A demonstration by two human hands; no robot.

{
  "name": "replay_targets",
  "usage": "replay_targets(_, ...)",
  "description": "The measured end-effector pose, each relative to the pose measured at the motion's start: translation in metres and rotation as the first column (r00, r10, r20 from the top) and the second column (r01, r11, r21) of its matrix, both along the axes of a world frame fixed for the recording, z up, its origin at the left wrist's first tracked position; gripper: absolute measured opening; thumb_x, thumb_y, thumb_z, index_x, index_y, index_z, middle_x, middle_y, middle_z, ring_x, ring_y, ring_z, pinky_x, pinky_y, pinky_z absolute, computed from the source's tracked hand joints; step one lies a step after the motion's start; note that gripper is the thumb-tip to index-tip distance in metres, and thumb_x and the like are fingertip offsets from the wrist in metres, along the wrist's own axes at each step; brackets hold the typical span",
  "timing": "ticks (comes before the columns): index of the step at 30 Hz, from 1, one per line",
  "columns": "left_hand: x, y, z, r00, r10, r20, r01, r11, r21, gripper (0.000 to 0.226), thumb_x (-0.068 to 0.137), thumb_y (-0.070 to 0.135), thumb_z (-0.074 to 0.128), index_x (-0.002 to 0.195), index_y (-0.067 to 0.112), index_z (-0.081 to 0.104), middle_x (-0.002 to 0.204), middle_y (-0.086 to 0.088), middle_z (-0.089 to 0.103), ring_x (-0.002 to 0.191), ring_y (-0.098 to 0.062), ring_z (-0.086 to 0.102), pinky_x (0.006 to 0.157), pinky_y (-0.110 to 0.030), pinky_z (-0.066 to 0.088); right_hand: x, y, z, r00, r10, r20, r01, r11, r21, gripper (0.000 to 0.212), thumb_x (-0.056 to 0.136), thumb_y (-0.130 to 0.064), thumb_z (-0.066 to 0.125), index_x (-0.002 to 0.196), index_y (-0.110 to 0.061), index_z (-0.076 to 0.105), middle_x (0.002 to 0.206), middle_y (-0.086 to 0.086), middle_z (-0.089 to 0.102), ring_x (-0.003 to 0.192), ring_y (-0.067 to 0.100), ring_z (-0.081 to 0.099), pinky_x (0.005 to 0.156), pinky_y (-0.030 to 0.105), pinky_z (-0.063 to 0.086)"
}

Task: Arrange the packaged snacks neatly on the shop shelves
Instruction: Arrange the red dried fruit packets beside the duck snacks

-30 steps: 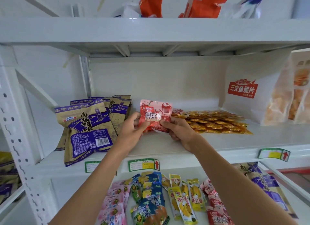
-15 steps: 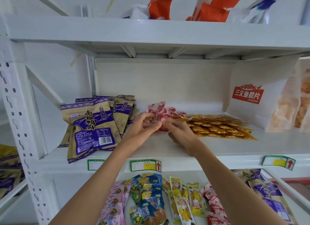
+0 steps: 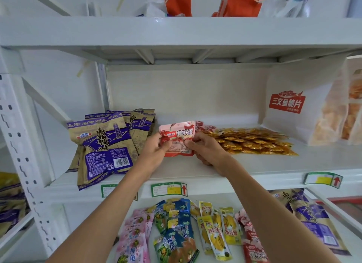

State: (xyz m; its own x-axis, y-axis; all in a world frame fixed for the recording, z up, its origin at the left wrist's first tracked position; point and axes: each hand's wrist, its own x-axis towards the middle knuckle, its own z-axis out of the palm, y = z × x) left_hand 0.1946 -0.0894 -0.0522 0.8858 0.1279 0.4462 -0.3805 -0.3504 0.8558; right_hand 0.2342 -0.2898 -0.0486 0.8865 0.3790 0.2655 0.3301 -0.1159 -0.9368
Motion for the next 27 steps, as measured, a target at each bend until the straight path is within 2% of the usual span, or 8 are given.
replay_targets(3, 0.002, 0.001, -0.003, 1.0, -0.016, -0.008, 0.016, 0.999, 0.032, 0.028, 0.103, 0.014, 0.061, 0.129, 0.023, 0.06, 0.119, 0.008, 0.07, 0.108, -0.007, 0.068, 0.091, -0.031, 0.06, -0.001, -0.001, -0.003, 1.0, 0.006, -0.016, -0.006, 1.0, 0.009, 0.022, 0.1, -0.032, 0.069, 0.111, -0.014, 0.075, 0.063, -0.008, 0.064, 0.048, 0.008, 0.034, 0.043, 0.019, 0.029)
replay_targets(6, 0.007, 0.001, -0.006, 0.997, 0.02, 0.078, -0.033, 0.985, 0.171, 0.032, 0.097, 0.022, 0.071, 0.127, 0.02, 0.061, 0.115, 0.009, 0.072, 0.102, -0.004, 0.071, 0.076, -0.023, 0.063, 0.001, -0.003, -0.004, 0.996, -0.019, -0.082, 0.024, 0.997, 0.067, 0.023, 0.101, -0.026, 0.069, 0.115, -0.008, 0.074, 0.061, -0.008, 0.066, 0.045, 0.007, 0.034, 0.041, 0.018, 0.028)
replay_targets(10, 0.012, 0.007, -0.009, 0.985, 0.143, 0.099, -0.161, 0.965, 0.208, 0.032, 0.082, 0.041, 0.081, 0.102, 0.02, 0.067, 0.1, 0.004, 0.078, 0.088, -0.008, 0.076, 0.073, -0.028, 0.063, 0.002, 0.0, -0.002, 0.99, -0.036, -0.136, 0.04, 0.999, 0.027, 0.023, 0.101, -0.026, 0.069, 0.116, -0.01, 0.073, 0.064, -0.008, 0.07, 0.043, 0.005, 0.036, 0.04, 0.017, 0.026)
replay_targets(13, 0.01, 0.008, -0.01, 0.974, 0.198, 0.114, -0.221, 0.941, 0.255, 0.034, 0.08, 0.046, 0.083, 0.1, 0.022, 0.069, 0.093, 0.009, 0.076, 0.083, -0.004, 0.073, 0.071, -0.029, 0.06, -0.001, 0.0, -0.001, 0.989, -0.052, -0.137, 0.057, 0.998, 0.036, 0.022, 0.1, -0.026, 0.069, 0.116, -0.01, 0.074, 0.068, -0.007, 0.072, 0.042, 0.004, 0.041, 0.04, 0.017, 0.029)
replay_targets(16, 0.008, 0.006, -0.008, 0.947, 0.281, 0.154, -0.316, 0.897, 0.308, 0.043, 0.077, 0.051, 0.084, 0.101, 0.022, 0.064, 0.085, 0.011, 0.068, 0.077, -0.004, 0.065, 0.063, -0.028, 0.051, -0.009, 0.002, 0.003, 0.988, -0.073, -0.136, 0.081, 0.995, 0.057, 0.019, 0.101, -0.019, 0.068, 0.115, -0.006, 0.074, 0.083, 0.001, 0.074, 0.041, -0.002, 0.054, 0.04, 0.011, 0.038)
replay_targets(22, 0.004, 0.005, -0.006, 0.94, 0.304, 0.153, -0.339, 0.877, 0.34, 0.046, 0.081, 0.047, 0.084, 0.103, 0.019, 0.053, 0.086, 0.009, 0.065, 0.08, -0.001, 0.061, 0.059, -0.025, 0.04, -0.01, 0.004, 0.003, 0.99, -0.082, -0.111, 0.089, 0.995, 0.055, 0.021, 0.101, -0.014, 0.068, 0.118, -0.004, 0.073, 0.09, 0.004, 0.073, 0.042, -0.005, 0.058, 0.042, 0.007, 0.04)
replay_targets(25, 0.007, 0.006, -0.007, 0.94, 0.294, 0.175, -0.339, 0.869, 0.36, 0.035, 0.084, 0.045, 0.082, 0.097, 0.024, 0.056, 0.096, 0.01, 0.066, 0.086, -0.008, 0.064, 0.062, -0.027, 0.044, -0.011, 0.004, 0.003, 0.991, -0.084, -0.108, 0.092, 0.993, 0.07, 0.024, 0.099, -0.014, 0.069, 0.12, -0.003, 0.074, 0.096, 0.005, 0.074, 0.045, -0.005, 0.06, 0.043, 0.008, 0.042)
replay_targets(27, 0.008, 0.007, -0.006, 0.927, 0.32, 0.198, -0.374, 0.839, 0.394, 0.033, 0.084, 0.048, 0.081, 0.097, 0.028, 0.058, 0.107, 0.008, 0.064, 0.095, -0.012, 0.064, 0.066, -0.03, 0.047, -0.011, 0.004, 0.003, 0.993, -0.08, -0.089, 0.087, 0.993, 0.082, 0.025, 0.099, -0.011, 0.069, 0.122, -0.001, 0.073, 0.093, 0.003, 0.072, 0.043, -0.006, 0.058, 0.043, 0.007, 0.04)
